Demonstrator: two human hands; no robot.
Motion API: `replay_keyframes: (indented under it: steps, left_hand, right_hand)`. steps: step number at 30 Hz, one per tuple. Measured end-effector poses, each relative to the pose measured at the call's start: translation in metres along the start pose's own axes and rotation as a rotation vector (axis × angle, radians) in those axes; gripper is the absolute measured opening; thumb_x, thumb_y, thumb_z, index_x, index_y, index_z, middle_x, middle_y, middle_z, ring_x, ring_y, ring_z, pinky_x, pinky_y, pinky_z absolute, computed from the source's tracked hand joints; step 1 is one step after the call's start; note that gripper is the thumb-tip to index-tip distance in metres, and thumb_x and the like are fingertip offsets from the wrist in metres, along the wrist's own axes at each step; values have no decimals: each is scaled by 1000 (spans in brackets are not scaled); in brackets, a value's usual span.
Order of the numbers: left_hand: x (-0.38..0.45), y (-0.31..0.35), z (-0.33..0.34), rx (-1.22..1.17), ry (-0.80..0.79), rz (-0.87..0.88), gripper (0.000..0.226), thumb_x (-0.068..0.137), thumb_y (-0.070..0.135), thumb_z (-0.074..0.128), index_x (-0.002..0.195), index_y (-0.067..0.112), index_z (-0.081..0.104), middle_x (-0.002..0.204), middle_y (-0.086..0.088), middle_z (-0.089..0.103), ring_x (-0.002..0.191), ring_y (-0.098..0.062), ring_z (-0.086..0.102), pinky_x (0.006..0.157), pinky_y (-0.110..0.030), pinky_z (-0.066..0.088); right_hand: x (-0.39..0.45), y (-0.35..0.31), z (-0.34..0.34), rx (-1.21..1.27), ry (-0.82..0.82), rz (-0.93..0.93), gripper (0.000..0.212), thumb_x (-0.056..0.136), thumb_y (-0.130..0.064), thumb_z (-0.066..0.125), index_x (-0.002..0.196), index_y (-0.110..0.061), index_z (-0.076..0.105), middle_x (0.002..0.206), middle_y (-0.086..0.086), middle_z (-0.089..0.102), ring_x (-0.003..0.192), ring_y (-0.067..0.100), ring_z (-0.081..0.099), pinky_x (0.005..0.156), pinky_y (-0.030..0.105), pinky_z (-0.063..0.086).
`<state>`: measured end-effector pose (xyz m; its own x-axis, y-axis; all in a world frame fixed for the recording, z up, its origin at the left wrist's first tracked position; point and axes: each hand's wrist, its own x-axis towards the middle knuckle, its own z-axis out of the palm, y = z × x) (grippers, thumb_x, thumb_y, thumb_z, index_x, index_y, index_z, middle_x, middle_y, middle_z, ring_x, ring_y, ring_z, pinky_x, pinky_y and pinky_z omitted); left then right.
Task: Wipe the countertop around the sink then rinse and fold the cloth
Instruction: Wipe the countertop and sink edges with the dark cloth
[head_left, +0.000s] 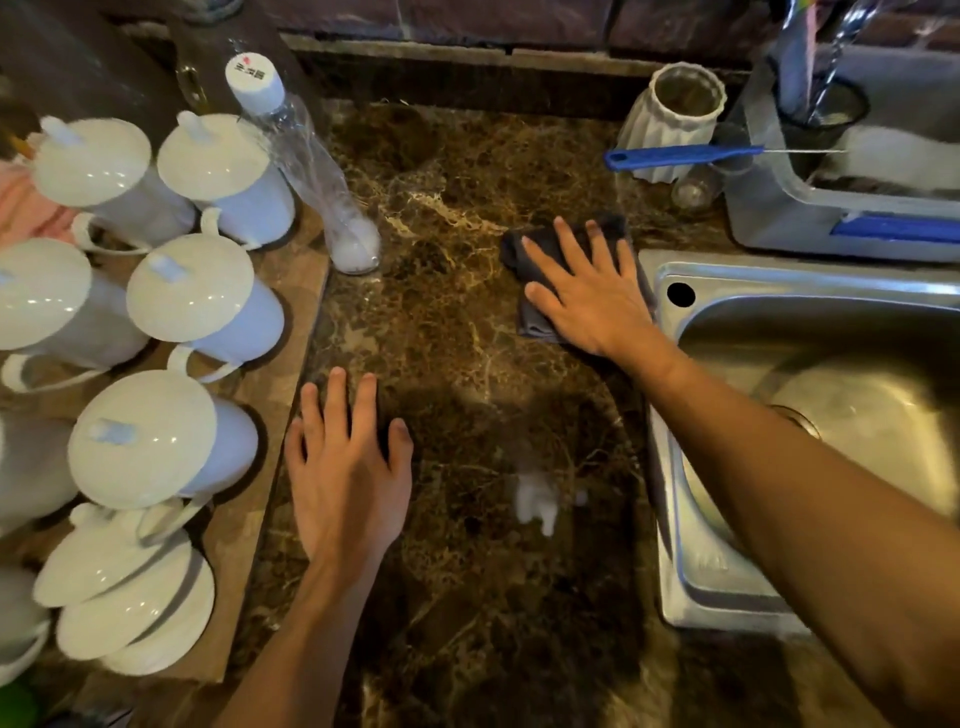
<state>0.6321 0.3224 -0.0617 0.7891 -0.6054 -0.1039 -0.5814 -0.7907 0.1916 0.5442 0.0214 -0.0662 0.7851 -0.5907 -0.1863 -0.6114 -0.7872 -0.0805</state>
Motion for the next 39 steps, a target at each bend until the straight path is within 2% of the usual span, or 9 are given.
replay_keyframes:
  steps: [4,7,14,16,19,21,27,34,39]
  left_hand:
    - [-1,0,-1,-5,8,20,58,103,45,36,156,20,31,166,-9,24,154,-32,16,121,-54,22]
    - [-2,-1,0,-14,9,26,58,104,45,34,156,21,29,166,-10,23,154,-33,15,120,-55,21]
    - [-3,-3,1,-21,16,53,60,104,45,32,157,19,27,167,-11,22,154,-35,14,122,-55,18]
    - [-3,-3,4,-16,27,66,61,104,45,32,158,18,27,167,-11,22,154,-35,16,122,-55,19]
    - [-4,-6,7,-12,56,74,60,105,43,31,157,15,29,165,-15,25,152,-38,19,121,-56,21]
    - [-6,-7,8,19,86,102,60,104,42,29,156,12,31,163,-18,29,150,-40,23,119,-56,22]
    - [-3,-8,9,48,91,102,57,104,39,29,155,12,33,162,-17,31,150,-38,26,118,-55,25]
    - [2,-7,8,-50,75,49,55,103,38,39,153,15,37,164,-14,29,151,-35,25,119,-54,26]
    - [0,-8,6,-209,142,22,60,102,40,27,156,14,29,167,-10,20,154,-27,18,122,-49,25]
  right_hand:
    - [-55,-24,13,5,42,32,61,100,-59,8,159,-41,11,170,0,7,155,34,5,121,60,6]
    - [-97,-39,20,98,-4,46,63,98,-57,2,159,-41,11,170,-6,4,156,26,-2,122,54,-2]
    - [-143,-58,11,706,-17,149,54,103,-44,17,156,-32,22,166,-11,20,154,7,0,122,37,-15]
    - [-165,-74,15,618,-71,107,55,100,-44,13,154,-38,15,167,-12,15,154,9,-4,122,37,-15]
    - [-205,-106,34,189,-54,16,55,102,-50,15,157,-44,15,169,-3,13,156,30,2,122,59,4]
    - [-217,-122,40,87,-22,0,54,103,-57,20,156,-46,16,168,1,16,154,36,11,119,63,13]
    - [-149,-89,32,40,-5,-80,55,102,-61,21,155,-50,14,169,-2,12,156,31,6,121,60,9]
    - [-91,-65,23,87,56,248,51,105,-54,14,156,-50,11,170,0,6,156,28,3,121,54,10]
    - [-56,-110,11,-50,9,36,60,101,-60,12,158,-42,9,169,8,8,152,41,12,113,61,23]
